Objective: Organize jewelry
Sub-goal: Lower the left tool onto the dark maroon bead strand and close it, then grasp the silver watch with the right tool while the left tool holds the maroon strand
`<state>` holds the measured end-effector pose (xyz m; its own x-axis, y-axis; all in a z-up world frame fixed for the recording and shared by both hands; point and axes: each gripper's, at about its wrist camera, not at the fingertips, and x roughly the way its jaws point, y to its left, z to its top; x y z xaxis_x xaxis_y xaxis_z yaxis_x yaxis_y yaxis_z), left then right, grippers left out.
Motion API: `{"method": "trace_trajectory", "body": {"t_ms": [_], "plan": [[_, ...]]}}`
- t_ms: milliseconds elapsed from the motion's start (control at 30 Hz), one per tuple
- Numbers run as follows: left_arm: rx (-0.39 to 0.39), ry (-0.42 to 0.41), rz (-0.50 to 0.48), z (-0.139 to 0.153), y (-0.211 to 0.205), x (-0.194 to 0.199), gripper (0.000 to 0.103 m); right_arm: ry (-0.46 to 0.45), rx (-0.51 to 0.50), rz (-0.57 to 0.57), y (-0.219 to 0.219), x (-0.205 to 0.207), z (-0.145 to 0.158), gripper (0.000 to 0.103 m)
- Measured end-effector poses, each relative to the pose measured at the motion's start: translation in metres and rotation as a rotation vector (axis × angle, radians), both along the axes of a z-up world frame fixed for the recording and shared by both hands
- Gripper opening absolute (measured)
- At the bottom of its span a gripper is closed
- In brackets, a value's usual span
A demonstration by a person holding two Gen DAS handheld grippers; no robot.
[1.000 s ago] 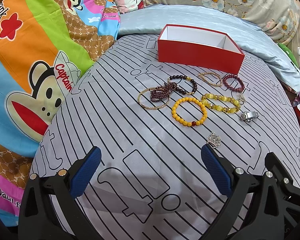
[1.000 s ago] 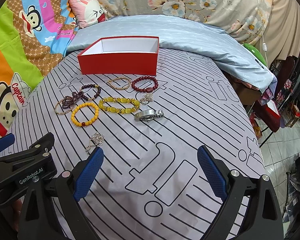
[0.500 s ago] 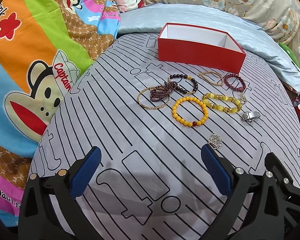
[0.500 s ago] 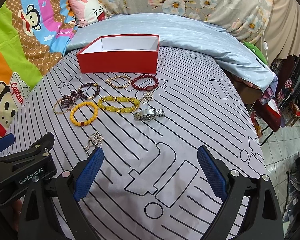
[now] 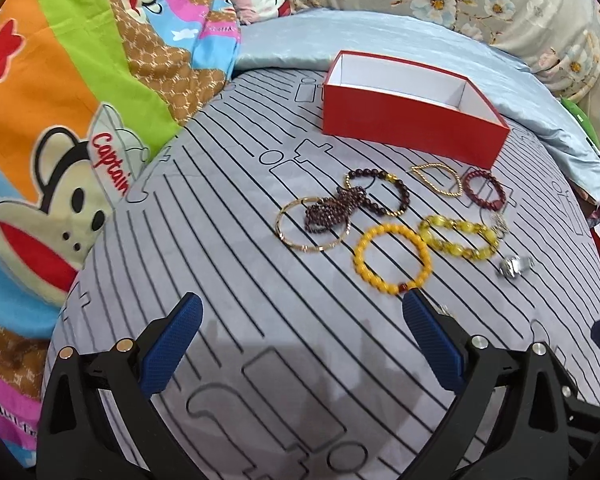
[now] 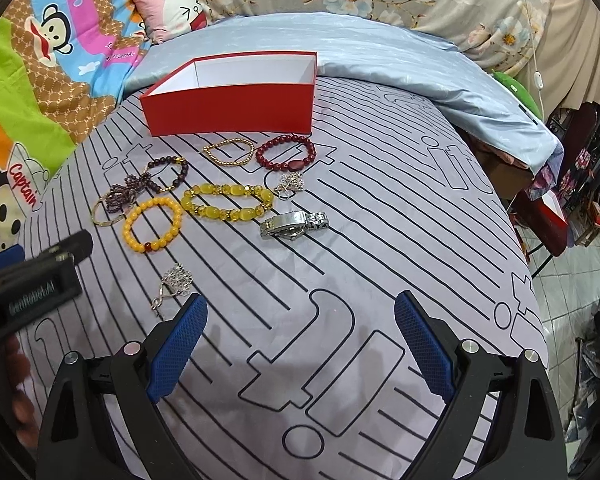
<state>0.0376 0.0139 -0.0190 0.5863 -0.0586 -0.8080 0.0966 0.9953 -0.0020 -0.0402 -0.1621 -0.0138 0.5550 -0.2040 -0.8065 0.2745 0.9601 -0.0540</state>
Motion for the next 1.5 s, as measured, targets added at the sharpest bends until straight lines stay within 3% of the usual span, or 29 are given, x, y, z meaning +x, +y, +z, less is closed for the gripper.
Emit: {"method": "trace_trajectory", "body": {"t_ms": [300,500,700,900,1000,1300,1500], "plan": [[-0.042,-0.011,0.004,-0.008,0.001,0.052,0.094,0.012,0.022,-0.014,-0.012,0.017,-0.004,0.091],[-0.063,0.025,-0.05,-0.023,-0.011,0.076,0.078,0.018,0.029,-0.005,-0.013,0.028,-0.006,0.091],[-0.1,0.079,-0.093,-0.037,-0.017,0.087,0.049,0.032,0.043,-0.01,-0.016,0.036,-0.011,0.091],[-0.133,0.071,-0.116,-0.035,-0.017,0.09,0.03,0.043,0.049,-0.001,-0.014,0.041,-0.016,0.091],[-0.152,0.052,-0.131,-0.029,-0.018,0.088,0.014,0.044,0.055,0.012,-0.011,0.043,-0.017,0.091],[-0.217,-0.002,-0.144,0.001,-0.009,0.076,0.013,0.034,0.067,0.069,0.0,0.04,-0.015,0.091],[-0.21,-0.04,-0.11,0.021,0.013,0.055,0.013,0.035,0.085,0.147,0.014,0.036,-0.017,0.083]]}}
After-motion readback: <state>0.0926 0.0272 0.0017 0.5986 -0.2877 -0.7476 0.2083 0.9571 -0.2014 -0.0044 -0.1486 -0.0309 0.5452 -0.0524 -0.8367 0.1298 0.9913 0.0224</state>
